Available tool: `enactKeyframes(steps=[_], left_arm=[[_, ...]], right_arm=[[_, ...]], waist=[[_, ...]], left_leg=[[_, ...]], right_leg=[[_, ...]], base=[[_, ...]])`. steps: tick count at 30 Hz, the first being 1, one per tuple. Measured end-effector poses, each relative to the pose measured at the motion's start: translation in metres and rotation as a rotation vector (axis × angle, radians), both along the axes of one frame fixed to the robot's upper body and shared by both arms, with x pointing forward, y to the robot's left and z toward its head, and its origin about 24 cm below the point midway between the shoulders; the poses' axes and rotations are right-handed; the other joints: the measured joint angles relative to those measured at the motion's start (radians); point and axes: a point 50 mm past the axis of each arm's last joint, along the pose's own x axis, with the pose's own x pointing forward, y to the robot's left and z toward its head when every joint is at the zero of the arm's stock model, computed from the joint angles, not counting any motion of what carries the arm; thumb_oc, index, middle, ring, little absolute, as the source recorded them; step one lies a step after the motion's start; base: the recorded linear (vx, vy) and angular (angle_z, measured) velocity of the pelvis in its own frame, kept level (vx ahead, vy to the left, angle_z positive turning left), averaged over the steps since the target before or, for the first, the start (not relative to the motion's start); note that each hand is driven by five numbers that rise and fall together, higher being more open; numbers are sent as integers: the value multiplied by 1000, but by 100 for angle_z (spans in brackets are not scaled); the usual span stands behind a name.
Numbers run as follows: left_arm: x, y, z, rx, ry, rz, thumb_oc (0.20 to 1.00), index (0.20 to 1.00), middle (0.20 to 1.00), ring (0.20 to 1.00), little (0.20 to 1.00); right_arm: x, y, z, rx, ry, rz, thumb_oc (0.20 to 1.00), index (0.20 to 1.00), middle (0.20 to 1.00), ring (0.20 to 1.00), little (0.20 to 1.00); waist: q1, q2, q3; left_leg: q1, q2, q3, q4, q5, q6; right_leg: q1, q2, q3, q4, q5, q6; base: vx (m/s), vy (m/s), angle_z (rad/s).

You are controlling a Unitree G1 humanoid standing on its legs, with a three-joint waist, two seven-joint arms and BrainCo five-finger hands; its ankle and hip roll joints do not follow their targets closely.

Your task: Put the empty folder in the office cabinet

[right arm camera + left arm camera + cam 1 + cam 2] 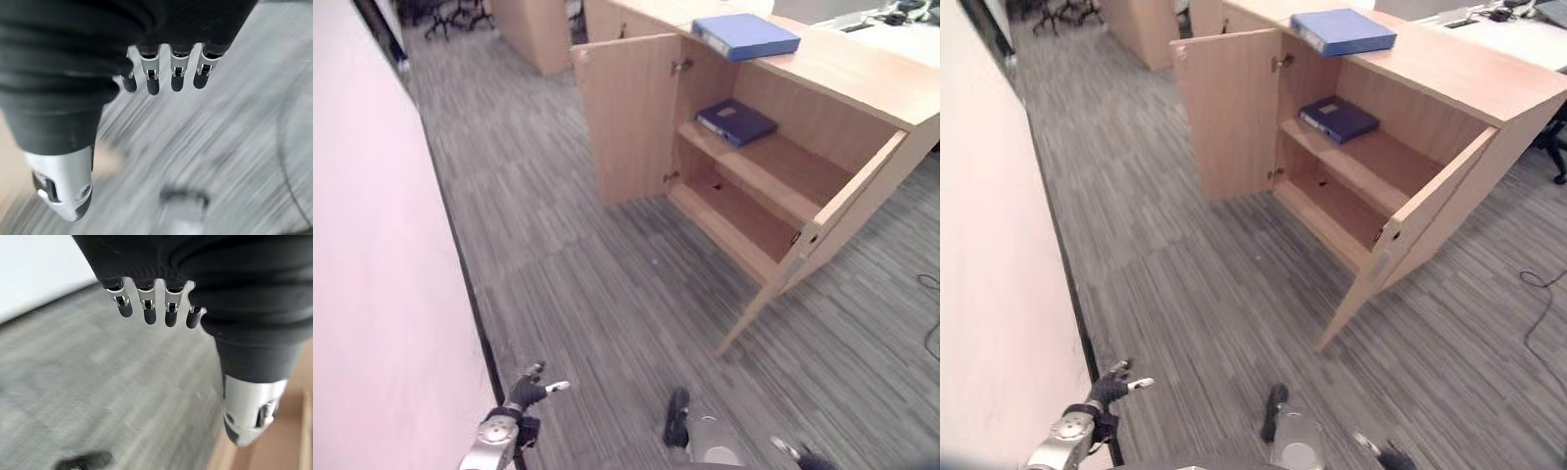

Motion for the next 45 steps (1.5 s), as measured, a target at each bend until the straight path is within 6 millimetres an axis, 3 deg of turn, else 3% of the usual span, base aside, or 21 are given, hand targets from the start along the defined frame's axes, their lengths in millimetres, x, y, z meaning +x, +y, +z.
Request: enactKeyframes(steps=[3,5,6,8,10,11,16,19,22,23,24,26,28,30,32,33,35,36,37,38,45], left_arm=[[20,-1,12,-21,-74,22,1000,1000,1000,1000,1000],[41,1,25,-21,-150,45,1000,1000,1000,1000,1000],[56,4,36,-20,-207,51,1000,1000,1000,1000,1000],[61,0,40,-33,-239,42,1000,1000,1000,1000,1000],[54,-1,33,-36,-215,52,1000,1000,1000,1000,1000],[53,-3,30,-38,-200,43,1000,1000,1000,1000,1000],[44,-1,21,-24,-163,63,1000,1000,1000,1000,1000],[42,-2,19,-16,-159,59,1000,1000,1000,1000,1000],[33,-12,12,-25,-131,17,1000,1000,1000,1000,1000],[37,-13,14,-13,-138,-15,1000,1000,1000,1000,1000],[36,-9,15,4,-133,-18,1000,1000,1000,1000,1000],[34,-9,12,14,-114,-36,1000,1000,1000,1000,1000],[24,5,9,46,-80,-15,1000,1000,1000,1000,1000],[26,14,15,69,-100,-18,1000,1000,1000,1000,1000],[25,12,18,42,-124,13,1000,1000,1000,1000,1000],[26,11,17,25,-129,45,1000,1000,1000,1000,1000],[19,16,14,9,-122,106,1000,1000,1000,1000,1000],[5,22,7,8,-82,156,1000,1000,1000,1000,1000],[3,27,6,24,-67,162,1000,1000,1000,1000,1000],[3,22,1,7,-43,169,1000,1000,1000,1000,1000],[17,4,3,-29,-53,101,1000,1000,1000,1000,1000]], right_arm=[[3,-26,13,-70,-34,-115,1000,1000,1000,1000,1000],[3,-32,15,-85,-56,-200,1000,1000,1000,1000,1000],[0,-26,11,-67,-62,-254,1000,1000,1000,1000,1000],[4,-32,15,-86,-76,-270,1000,1000,1000,1000,1000],[20,-42,22,-115,-106,-242,1000,1000,1000,1000,1000],[22,-44,23,-121,-110,-230,1000,1000,1000,1000,1000],[27,-31,16,-94,-94,-172,1000,1000,1000,1000,1000],[34,-14,8,-49,-117,-166,1000,1000,1000,1000,1000],[27,-17,9,-45,-107,-169,1000,1000,1000,1000,1000],[21,-13,7,-28,-136,-216,1000,1000,1000,1000,1000],[23,-1,1,12,-153,-235,1000,1000,1000,1000,1000],[22,9,-4,48,-135,-214,1000,1000,1000,1000,1000],[30,22,-9,92,-127,-186,1000,1000,1000,1000,1000],[36,28,-11,102,-120,-150,1000,1000,1000,1000,1000],[47,27,-8,90,-162,-123,1000,1000,1000,1000,1000],[49,34,-10,107,-160,-100,1000,1000,1000,1000,1000],[49,45,-14,147,-133,-43,1000,1000,1000,1000,1000],[56,49,-14,147,-130,19,1000,1000,1000,1000,1000],[59,49,-14,147,-135,29,1000,1000,1000,1000,1000],[61,45,-12,136,-148,20,1000,1000,1000,1000,1000],[52,38,-11,113,-120,49,1000,1000,1000,1000,1000]], waist=[[-10,13,11],[-34,-15,51],[-58,-64,77],[-39,-50,84],[-33,-22,114],[-37,-11,113],[-35,24,100],[17,10,87],[30,41,46],[22,2,40],[7,-56,37],[21,-58,41],[67,-65,31],[76,-65,27],[89,-20,40],[86,10,40],[92,23,33],[89,13,39],[92,-13,44],[88,-22,60],[89,-84,89]], left_leg=[[-272,1,-21,545,110,-142],[-375,29,-45,699,133,-163],[-399,97,11,587,147,-138],[-380,155,15,375,178,-99],[-323,277,-60,113,212,-146],[-308,283,-72,35,225,-131],[-283,312,-304,-267,309,-184],[-332,311,-414,-237,336,-178],[-382,289,-351,-159,389,-131],[-395,217,-302,-101,273,-220],[-422,129,-249,-58,257,-147],[-437,85,-187,7,234,-119],[-386,53,-52,-14,201,-84],[-375,32,30,-12,198,-2],[-350,44,88,-45,198,43],[-341,53,97,-83,219,62],[-296,62,101,-192,243,79],[-286,71,101,-235,279,71],[-300,58,100,-238,293,50],[-302,48,94,-241,303,33],[-377,16,86,26,292,-51]], right_leg=[[61,40,113,-74,16,-79],[123,52,162,-70,-23,-75],[186,62,221,-108,-55,-22],[194,50,201,-86,-128,97],[175,71,211,2,-144,-39],[175,76,238,10,-148,-56],[203,100,417,5,-177,8],[256,25,555,-16,-222,99],[302,-78,632,-53,-246,220],[327,-169,636,-67,-247,247],[319,-258,625,-63,-201,248],[265,-301,671,-51,-27,223],[155,-381,546,11,15,251],[141,-432,210,-8,281,173],[126,-442,16,-4,333,155],[81,-377,72,164,123,187],[40,-187,136,354,-86,181],[92,10,150,246,-186,150],[164,50,137,87,-204,82],[210,66,123,-12,-197,10],[205,0,77,-27,-179,-16]], base=[[276,-33,-111],[292,162,-109],[353,269,-123],[314,326,-176],[306,445,-207],[311,485,-116],[360,401,-109],[468,707,-108],[186,573,-54],[247,874,2],[83,309,20],[-1,323,-34],[-101,538,-144],[-155,672,-120],[-74,536,-84],[-62,444,-36],[7,336,-45],[39,234,-54],[41,158,-30],[19,29,11],[-1,96,38]])
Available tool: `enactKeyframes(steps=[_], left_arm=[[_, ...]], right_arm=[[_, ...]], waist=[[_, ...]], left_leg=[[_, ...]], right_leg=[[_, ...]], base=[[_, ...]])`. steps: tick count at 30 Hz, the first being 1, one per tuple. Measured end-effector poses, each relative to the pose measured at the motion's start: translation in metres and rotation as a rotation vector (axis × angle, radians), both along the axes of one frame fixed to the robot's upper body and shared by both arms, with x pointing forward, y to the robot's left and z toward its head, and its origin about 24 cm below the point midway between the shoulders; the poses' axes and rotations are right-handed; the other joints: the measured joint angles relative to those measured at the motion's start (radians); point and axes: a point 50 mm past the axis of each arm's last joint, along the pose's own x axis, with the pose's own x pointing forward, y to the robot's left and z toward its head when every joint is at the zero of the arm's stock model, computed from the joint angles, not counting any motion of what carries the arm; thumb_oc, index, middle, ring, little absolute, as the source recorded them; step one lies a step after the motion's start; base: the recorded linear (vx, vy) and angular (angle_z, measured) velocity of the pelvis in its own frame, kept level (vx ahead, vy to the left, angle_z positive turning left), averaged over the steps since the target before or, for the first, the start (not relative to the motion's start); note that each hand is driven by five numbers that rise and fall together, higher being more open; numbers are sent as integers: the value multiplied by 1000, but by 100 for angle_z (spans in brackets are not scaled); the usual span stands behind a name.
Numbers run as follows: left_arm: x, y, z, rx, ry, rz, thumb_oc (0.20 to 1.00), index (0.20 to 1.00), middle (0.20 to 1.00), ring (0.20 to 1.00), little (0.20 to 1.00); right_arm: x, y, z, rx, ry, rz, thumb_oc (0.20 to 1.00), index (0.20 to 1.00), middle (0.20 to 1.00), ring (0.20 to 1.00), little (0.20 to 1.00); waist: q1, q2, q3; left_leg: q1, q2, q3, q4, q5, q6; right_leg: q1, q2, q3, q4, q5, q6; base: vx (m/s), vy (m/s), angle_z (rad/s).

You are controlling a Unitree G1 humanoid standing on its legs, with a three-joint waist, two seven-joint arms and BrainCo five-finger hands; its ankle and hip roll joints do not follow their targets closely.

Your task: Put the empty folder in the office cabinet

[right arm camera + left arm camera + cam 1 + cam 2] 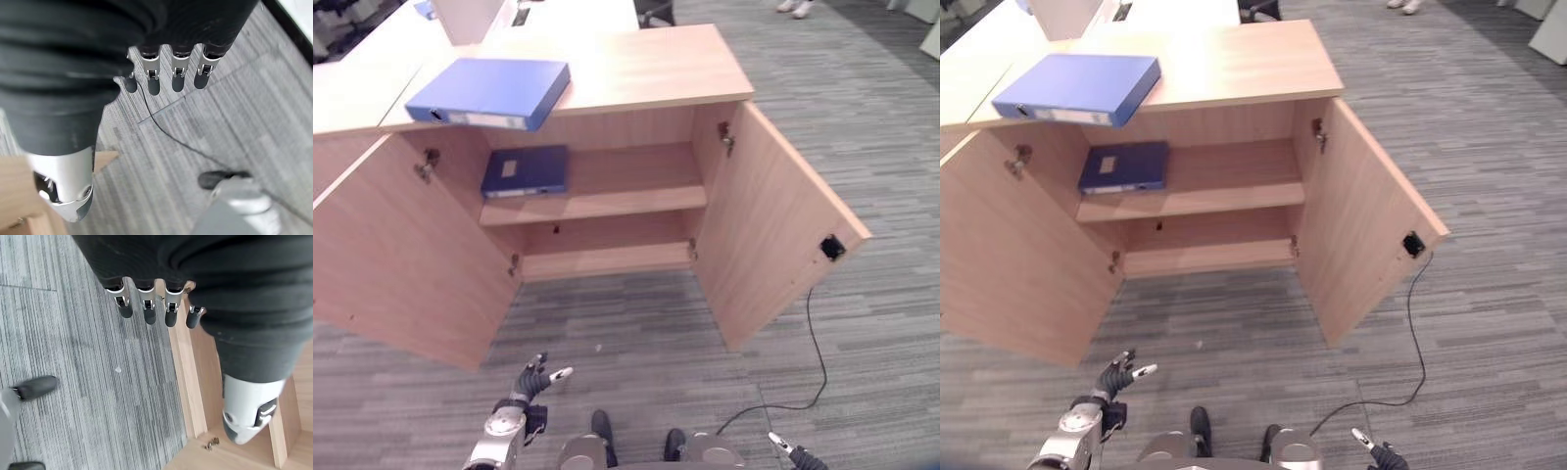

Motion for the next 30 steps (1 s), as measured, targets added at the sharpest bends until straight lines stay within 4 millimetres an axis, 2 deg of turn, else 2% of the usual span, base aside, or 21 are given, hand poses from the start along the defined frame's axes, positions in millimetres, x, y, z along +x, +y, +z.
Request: enactKeyframes(steps=[1,2,4,5,6,8,9,10,13,14,16,18,19,21,22,24,25,26,27,28,30], left_arm=[[12,-3,8,-5,-46,-11,1000,1000,1000,1000,1000],[9,-5,6,-11,-34,-8,1000,1000,1000,1000,1000],[6,-7,3,-5,-18,-36,1000,1000,1000,1000,1000],[6,-9,3,-9,-18,-40,1000,1000,1000,1000,1000],[7,-15,3,-21,-23,-59,1000,1000,1000,1000,1000],[5,-18,2,-33,-23,-64,1000,1000,1000,1000,1000],[4,-19,2,-37,-18,-75,1000,1000,1000,1000,1000],[4,-18,1,-36,-15,-72,1000,1000,1000,1000,1000],[6,-24,0,-37,-6,-98,1000,1000,1000,1000,1000],[8,-18,0,-13,0,-100,1000,1000,1000,1000,1000],[9,-1,4,40,5,-100,1000,1000,1000,1000,1000],[11,15,9,108,4,-120,1000,1000,1000,1000,1000],[12,20,12,129,1,-126,1000,1000,1000,1000,1000],[12,30,17,163,-8,-123,1000,1000,1000,1000,1000],[11,37,19,185,-6,-128,1000,1000,1000,1000,1000],[9,33,17,174,1,-129,1000,1000,1000,1000,1000],[10,24,15,142,-9,-124,1000,1000,1000,1000,1000],[5,20,12,123,-7,-113,1000,1000,1000,1000,1000],[5,17,12,114,-9,-118,1000,1000,1000,1000,1000],[3,17,11,111,-7,-115,1000,1000,1000,1000,1000],[2,18,11,105,-9,-92,1000,1000,1000,1000,1000]], right_arm=[[15,4,1,14,-25,20,1000,1000,1000,1000,1000],[18,3,2,13,-30,27,1000,1000,1000,1000,1000],[22,1,4,16,-68,-2,1000,1000,1000,1000,1000],[23,0,5,1,-57,41,1000,1000,1000,1000,1000],[21,-2,6,-8,-49,60,1000,1000,1000,1000,1000],[20,-6,8,-21,-37,99,1000,1000,1000,1000,1000],[23,-7,10,-40,-21,191,1000,1000,1000,1000,1000],[24,-7,11,-40,-25,204,1000,1000,1000,1000,1000],[24,-11,12,-52,-23,211,1000,1000,1000,1000,1000],[22,0,7,-22,-27,192,1000,1000,1000,1000,1000],[10,31,-5,77,-13,191,1000,1000,1000,1000,1000],[16,48,-9,111,-22,225,1000,1000,1000,1000,1000],[20,55,-9,124,-39,240,1000,1000,1000,1000,1000],[29,57,-6,128,-69,259,1000,1000,1000,1000,1000],[38,60,-5,127,-85,287,1000,1000,1000,1000,1000],[58,58,3,99,-130,346,1000,1000,1000,1000,1000],[76,64,12,85,-192,426,1000,1000,1000,1000,1000],[87,69,19,83,-250,459,1000,1000,1000,1000,1000],[92,72,23,86,-287,470,1000,1000,1000,1000,1000],[103,76,28,90,-328,483,1000,1000,1000,1000,1000],[126,81,45,77,-433,520,1000,1000,1000,1000,1000]], waist=[[19,-23,38],[27,-15,40],[23,6,30],[19,5,28],[9,4,25],[-1,21,15],[14,59,-6],[16,60,-6],[33,101,-31],[43,42,-24],[58,-45,-58],[71,-70,-69],[83,-75,-72],[94,-72,-72],[103,-91,-76],[116,-74,-63],[124,-43,-49],[135,-28,-40],[120,-16,-34],[112,-3,-29],[103,10,-24]], left_leg=[[-79,-22,-62,142,29,-61],[-82,-11,-69,160,3,-52],[-97,104,-109,185,-41,-62],[-72,162,-113,140,-49,-49],[-68,231,-133,93,-46,-56],[-36,289,-153,1,-44,-56],[0,335,-256,-121,-33,-66],[16,343,-268,-146,-28,-56],[25,326,-297,-170,-31,-63],[21,266,-264,-119,-33,-162],[-8,149,-251,-64,-66,-111],[-17,102,-259,-54,-76,-73],[-3,83,-258,-68,-62,-57],[15,51,-248,-89,-71,-5],[26,21,-223,-104,-66,8],[47,-18,-173,-117,-54,43],[77,-40,-150,-143,-71,91],[89,-39,-143,-156,-68,100],[112,-36,-155,-167,-62,106],[123,-27,-162,-187,-50,118],[144,10,-179,-254,-24,137]], right_leg=[[20,-41,39,-33,28,6],[42,-40,32,-69,53,11],[86,-38,-5,-110,90,39],[99,-54,-14,-110,77,28],[109,-82,-14,-106,73,60],[96,-93,4,-78,52,86],[38,-102,49,4,15,137],[24,-123,73,40,4,148],[46,-184,85,47,14,259],[88,-252,96,11,34,278],[131,-309,158,-70,133,194],[130,-333,206,-89,287,173],[117,-357,218,-61,328,209],[79,-356,236,-10,282,254],[62,-356,246,-11,408,232],[22,-415,235,32,495,236],[-24,-425,130,124,502,234],[-25,-426,99,128,539,204],[-36,-418,107,148,555,215],[-64,-382,139,202,476,252],[-110,-189,167,165,186,226]], base=[[210,348,-3],[175,297,-13],[142,331,3],[170,472,29],[184,566,20],[194,549,3],[203,508,-13],[217,532,-16],[222,524,3],[143,319,35],[165,429,52],[69,277,41],[33,213,32],[46,417,7],[18,385,-21],[39,395,-29],[129,508,-30],[161,452,-20],[152,304,0],[91,175,14],[106,111,15]])
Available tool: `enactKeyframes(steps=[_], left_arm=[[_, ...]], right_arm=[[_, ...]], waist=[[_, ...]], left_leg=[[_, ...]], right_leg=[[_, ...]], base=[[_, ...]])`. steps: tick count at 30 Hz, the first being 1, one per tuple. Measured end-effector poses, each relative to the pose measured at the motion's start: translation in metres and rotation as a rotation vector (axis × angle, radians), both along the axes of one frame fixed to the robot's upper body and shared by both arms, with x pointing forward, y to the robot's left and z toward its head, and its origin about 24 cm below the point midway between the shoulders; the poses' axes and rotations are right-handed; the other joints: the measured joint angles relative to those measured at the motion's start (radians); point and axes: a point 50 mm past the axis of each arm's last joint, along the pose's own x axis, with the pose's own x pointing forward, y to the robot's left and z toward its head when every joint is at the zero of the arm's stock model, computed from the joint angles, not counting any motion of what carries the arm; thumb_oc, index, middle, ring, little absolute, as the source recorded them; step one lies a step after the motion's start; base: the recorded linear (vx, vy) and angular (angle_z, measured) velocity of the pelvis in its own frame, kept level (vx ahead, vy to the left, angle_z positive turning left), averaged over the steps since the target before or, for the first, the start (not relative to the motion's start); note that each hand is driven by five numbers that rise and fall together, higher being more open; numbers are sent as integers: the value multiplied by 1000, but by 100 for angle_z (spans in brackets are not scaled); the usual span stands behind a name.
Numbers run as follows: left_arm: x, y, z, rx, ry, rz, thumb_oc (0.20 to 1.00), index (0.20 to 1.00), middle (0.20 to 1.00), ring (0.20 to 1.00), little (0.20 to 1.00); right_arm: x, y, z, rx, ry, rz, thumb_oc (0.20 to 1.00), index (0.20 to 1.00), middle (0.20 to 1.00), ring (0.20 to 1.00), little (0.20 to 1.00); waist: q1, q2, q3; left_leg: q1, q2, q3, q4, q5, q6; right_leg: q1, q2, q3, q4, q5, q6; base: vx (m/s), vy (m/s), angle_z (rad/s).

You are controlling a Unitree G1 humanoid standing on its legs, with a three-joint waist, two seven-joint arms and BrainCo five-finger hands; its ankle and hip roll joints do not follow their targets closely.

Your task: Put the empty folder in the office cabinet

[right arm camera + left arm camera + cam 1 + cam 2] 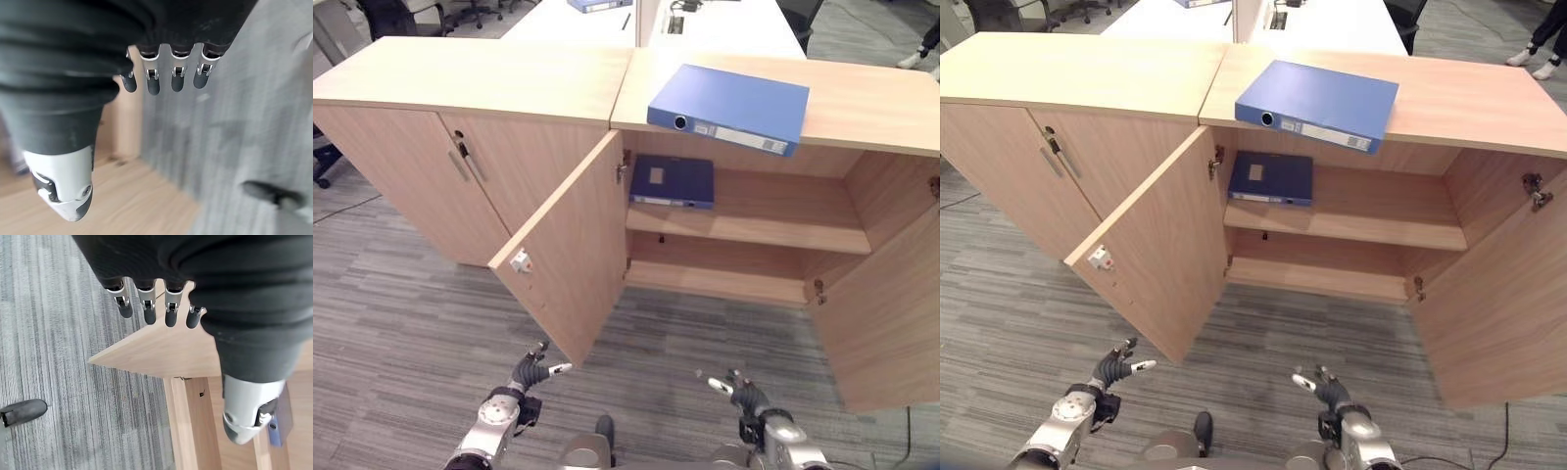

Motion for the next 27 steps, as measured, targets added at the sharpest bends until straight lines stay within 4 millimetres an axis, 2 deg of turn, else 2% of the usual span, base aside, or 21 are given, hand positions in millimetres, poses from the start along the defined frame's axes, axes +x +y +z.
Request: enactKeyframes(steps=[1,2,3,4,6,8,13,20,27], left_arm=[[-1,0,-1,0,0,11,1000,1000,1000,1000,1000],[-4,0,-4,10,17,10,1000,1000,1000,1000,1000],[-4,-4,-7,6,26,12,1000,1000,1000,1000,1000],[-5,-11,-8,-12,24,10,1000,1000,1000,1000,1000],[-10,-20,-10,-43,20,6,1000,1000,1000,1000,1000],[-15,-23,-10,-55,13,8,1000,1000,1000,1000,1000],[-11,-26,-4,-64,-19,-3,1000,1000,1000,1000,1000],[-10,-17,-2,-55,-27,31,1000,1000,1000,1000,1000],[-14,-18,-5,-60,-15,34,1000,1000,1000,1000,1000]], right_arm=[[19,-2,13,-16,-69,12,1000,1000,1000,1000,1000],[20,-3,14,-22,-74,12,1000,1000,1000,1000,1000],[20,-9,14,-41,-67,5,1000,1000,1000,1000,1000],[20,-16,15,-61,-67,-11,1000,1000,1000,1000,1000],[18,-29,17,-92,-67,-39,1000,1000,1000,1000,1000],[16,-40,20,-111,-71,-84,1000,1000,1000,1000,1000],[11,-60,22,-130,-70,-168,1000,1000,1000,1000,1000],[4,-61,19,-133,-49,-174,1000,1000,1000,1000,1000],[-5,-62,14,-136,-22,-176,1000,1000,1000,1000,1000]], waist=[[-17,-23,-5],[-18,-38,-12],[-31,-40,-10],[-34,-26,-7],[-33,-1,0],[-26,19,-11],[-24,33,-18],[-23,38,-30],[-48,77,-49]], left_leg=[[11,-2,-1,-44,16,-21],[11,-12,-2,-58,20,-30],[14,-17,-19,-70,19,-42],[28,-11,-23,-69,22,-48],[61,3,-24,-69,12,-84],[80,24,-12,-69,-1,-107],[111,44,0,-67,-16,-127],[114,47,3,-61,-18,-129],[111,74,18,-61,-26,-129]], right_leg=[[-2,118,-72,-295,-11,-40],[4,135,-70,-385,8,-51],[28,139,-58,-405,54,-49],[43,148,-51,-414,73,-48],[88,166,-43,-445,124,-79],[130,191,-44,-497,136,-92],[156,210,-50,-497,124,-114],[158,211,-49,-497,122,-116],[153,236,-50,-497,117,-123]], base=[[147,89,18],[122,46,41],[110,-20,41],[110,-27,39],[112,-50,9],[109,-62,-12],[83,-89,-4],[36,-125,0],[16,-173,-7]])
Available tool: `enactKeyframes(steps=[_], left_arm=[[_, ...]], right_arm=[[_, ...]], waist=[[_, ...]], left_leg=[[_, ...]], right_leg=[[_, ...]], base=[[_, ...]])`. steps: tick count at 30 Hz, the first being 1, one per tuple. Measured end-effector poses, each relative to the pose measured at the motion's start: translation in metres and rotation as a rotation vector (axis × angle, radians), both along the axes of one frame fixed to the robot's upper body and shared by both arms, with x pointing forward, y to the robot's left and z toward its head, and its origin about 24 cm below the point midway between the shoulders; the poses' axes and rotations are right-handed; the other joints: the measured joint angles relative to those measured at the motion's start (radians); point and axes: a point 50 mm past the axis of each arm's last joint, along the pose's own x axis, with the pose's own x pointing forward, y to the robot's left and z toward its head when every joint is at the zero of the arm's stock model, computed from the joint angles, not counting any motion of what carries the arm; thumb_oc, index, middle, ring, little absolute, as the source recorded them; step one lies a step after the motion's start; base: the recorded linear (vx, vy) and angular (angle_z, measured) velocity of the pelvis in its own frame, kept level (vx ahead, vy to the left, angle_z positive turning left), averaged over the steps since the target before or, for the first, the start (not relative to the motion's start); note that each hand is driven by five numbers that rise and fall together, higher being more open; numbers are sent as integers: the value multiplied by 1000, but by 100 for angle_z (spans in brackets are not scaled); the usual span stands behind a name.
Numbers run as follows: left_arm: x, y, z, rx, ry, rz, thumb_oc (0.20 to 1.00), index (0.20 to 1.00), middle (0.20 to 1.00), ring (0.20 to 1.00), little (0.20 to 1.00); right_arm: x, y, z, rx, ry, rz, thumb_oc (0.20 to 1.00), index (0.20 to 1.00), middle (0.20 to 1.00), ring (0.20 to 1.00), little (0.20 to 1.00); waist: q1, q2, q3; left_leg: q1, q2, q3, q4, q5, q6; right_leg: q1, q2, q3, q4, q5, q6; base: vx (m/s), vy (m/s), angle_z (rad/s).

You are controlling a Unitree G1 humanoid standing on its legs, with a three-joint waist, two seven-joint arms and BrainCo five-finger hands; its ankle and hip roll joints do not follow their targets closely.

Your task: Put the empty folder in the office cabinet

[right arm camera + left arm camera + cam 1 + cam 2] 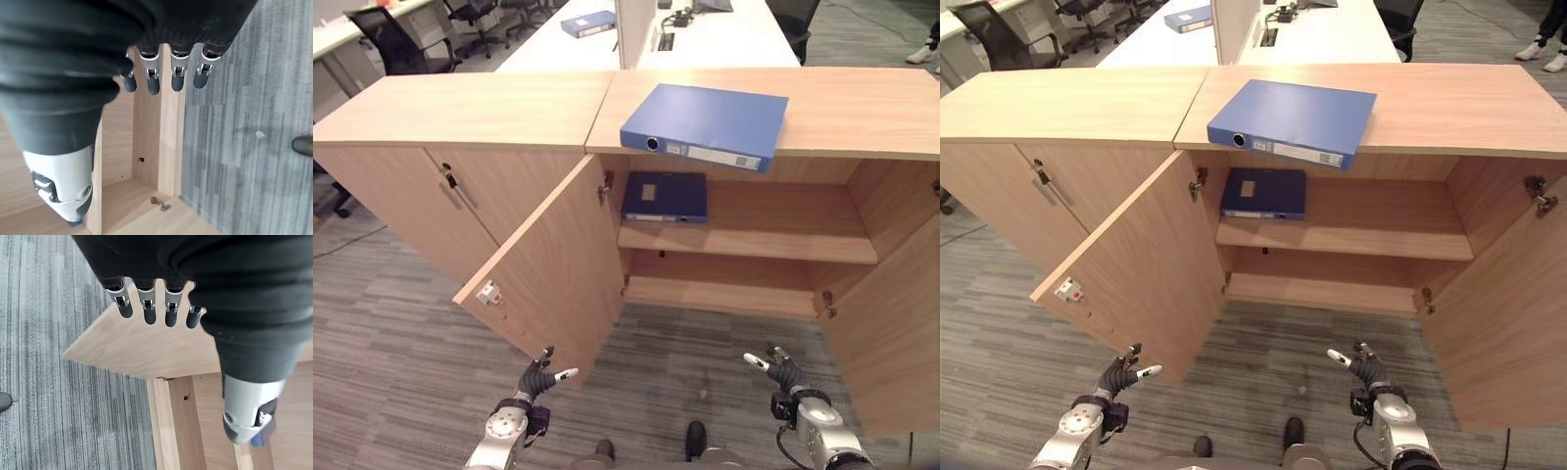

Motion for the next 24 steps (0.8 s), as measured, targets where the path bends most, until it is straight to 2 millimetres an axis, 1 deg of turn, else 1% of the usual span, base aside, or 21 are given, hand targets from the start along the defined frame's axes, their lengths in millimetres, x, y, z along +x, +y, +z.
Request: enactKeyframes(steps=[1,2,3,4,5,7,8,9,10,11,12,13,14,15,16,17,19,20,21,22,24], left_arm=[[0,-1,0,-4,0,0,1000,1000,1000,1000,1000],[1,-2,0,-8,-1,-1,1000,1000,1000,1000,1000],[4,-5,1,-15,-9,-2,1000,1000,1000,1000,1000],[12,-8,3,-20,-25,-7,1000,1000,1000,1000,1000],[13,-10,2,-29,-24,-7,1000,1000,1000,1000,1000],[11,-13,-4,-35,6,0,1000,1000,1000,1000,1000],[11,-14,-5,-36,14,-3,1000,1000,1000,1000,1000],[9,-14,-7,-37,22,-3,1000,1000,1000,1000,1000],[6,-16,-9,-37,35,-10,1000,1000,1000,1000,1000],[2,-25,-13,-53,56,-34,1000,1000,1000,1000,1000],[0,-32,-15,-73,60,-35,1000,1000,1000,1000,1000],[6,-31,-9,-68,27,-47,1000,1000,1000,1000,1000],[10,-32,-9,-70,24,-43,1000,1000,1000,1000,1000],[10,-24,-10,-43,40,-41,1000,1000,1000,1000,1000],[11,-19,-8,-28,37,-37,1000,1000,1000,1000,1000],[11,-15,-8,-18,39,-34,1000,1000,1000,1000,1000],[5,-12,-10,-14,52,-24,1000,1000,1000,1000,1000],[-1,-12,-13,-16,68,-19,1000,1000,1000,1000,1000],[-6,-11,-15,-16,80,-15,1000,1000,1000,1000,1000],[-8,-9,-16,-12,86,-7,1000,1000,1000,1000,1000],[-8,-1,-13,10,77,1,1000,1000,1000,1000,1000]], right_arm=[[0,0,0,0,1,2,1000,1000,1000,1000,1000],[0,1,0,-1,3,7,1000,1000,1000,1000,1000],[-1,0,0,-4,3,7,1000,1000,1000,1000,1000],[-1,1,-1,-2,6,7,1000,1000,1000,1000,1000],[-1,1,-1,-4,10,13,1000,1000,1000,1000,1000],[0,2,-1,-2,6,15,1000,1000,1000,1000,1000],[-1,2,-1,-2,10,15,1000,1000,1000,1000,1000],[-1,3,-1,-2,9,19,1000,1000,1000,1000,1000],[1,3,0,-3,5,23,1000,1000,1000,1000,1000],[5,0,3,-18,-4,29,1000,1000,1000,1000,1000],[5,-9,6,-43,-4,23,1000,1000,1000,1000,1000],[2,-9,5,-42,5,20,1000,1000,1000,1000,1000],[0,-12,4,-48,15,12,1000,1000,1000,1000,1000],[-2,-4,-2,-30,30,11,1000,1000,1000,1000,1000],[2,0,-1,-22,20,14,1000,1000,1000,1000,1000],[5,2,-1,-20,14,17,1000,1000,1000,1000,1000],[7,2,0,-21,11,18,1000,1000,1000,1000,1000],[6,2,-1,-21,14,17,1000,1000,1000,1000,1000],[6,4,-1,-22,16,29,1000,1000,1000,1000,1000],[11,9,0,-25,13,63,1000,1000,1000,1000,1000],[12,24,-4,-22,26,138,1000,1000,1000,1000,1000]], waist=[[-2,17,-3],[-2,21,0],[-7,19,7],[-4,-8,29],[2,-18,35],[-6,-40,48],[-7,-58,60],[1,-75,68],[3,-85,68],[9,-37,60],[20,17,60],[23,24,57],[21,45,69],[59,-1,61],[69,-29,68],[77,-43,78],[89,-43,74],[87,-42,72],[89,-33,64],[100,-21,50],[118,-55,33]], left_leg=[[-1,17,8,7,-6,-9],[-4,25,16,31,-16,-15],[-38,22,-5,99,-14,-52],[-81,1,-24,182,-2,-71],[-105,-12,-25,223,26,-98],[-165,-36,-43,334,53,-126],[-199,-45,-36,401,73,-121],[-215,-58,-8,392,54,-107],[-204,-86,16,313,39,-85],[-209,-114,22,176,23,-59],[-213,-66,-2,108,14,-76],[-210,-56,-20,77,-6,-84],[-218,-36,-39,69,28,-47],[-259,-64,-20,100,46,-41],[-278,-86,-15,106,48,-44],[-276,-97,-18,100,53,-43],[-247,-98,-20,62,55,-38],[-213,-93,-22,42,54,-37],[-184,-92,-19,46,49,-30],[-164,-95,-1,81,42,11],[-163,-117,61,90,20,61]], right_leg=[[-1,16,-1,0,-4,-5],[0,24,-8,0,-8,-15],[-3,22,-10,0,-17,-26],[-2,-2,-10,0,-14,-35],[2,-12,-14,0,-17,-40],[11,-33,-22,0,-18,-41],[19,-43,-24,0,-20,-44],[16,-59,-21,0,-29,-58],[1,-76,-16,-1,-46,-53],[-25,-53,1,24,-108,1],[-72,-5,-9,179,-157,-68],[-90,-4,-22,303,-203,-66],[-63,23,-23,298,-239,-106],[-88,-5,5,300,-260,-115],[-94,-24,18,293,-259,-116],[-88,-31,39,267,-252,-115],[-46,-31,62,212,-209,-90],[-18,-26,63,190,-207,-86],[1,-24,69,181,-211,-79],[-6,-29,92,207,-226,-57],[-26,-61,119,246,-250,-15]], base=[[-69,-218,-25],[-60,-156,-12],[-43,-201,4],[41,-137,11],[71,-117,4],[118,-92,15],[168,-59,11],[190,-33,-15],[254,-29,-36],[194,-23,-40],[188,-31,-25],[140,-18,9],[293,-7,10],[232,4,-1],[266,17,-27],[239,26,-30],[297,48,-26],[237,58,-24],[289,88,-53],[192,70,-70],[142,59,-61]])
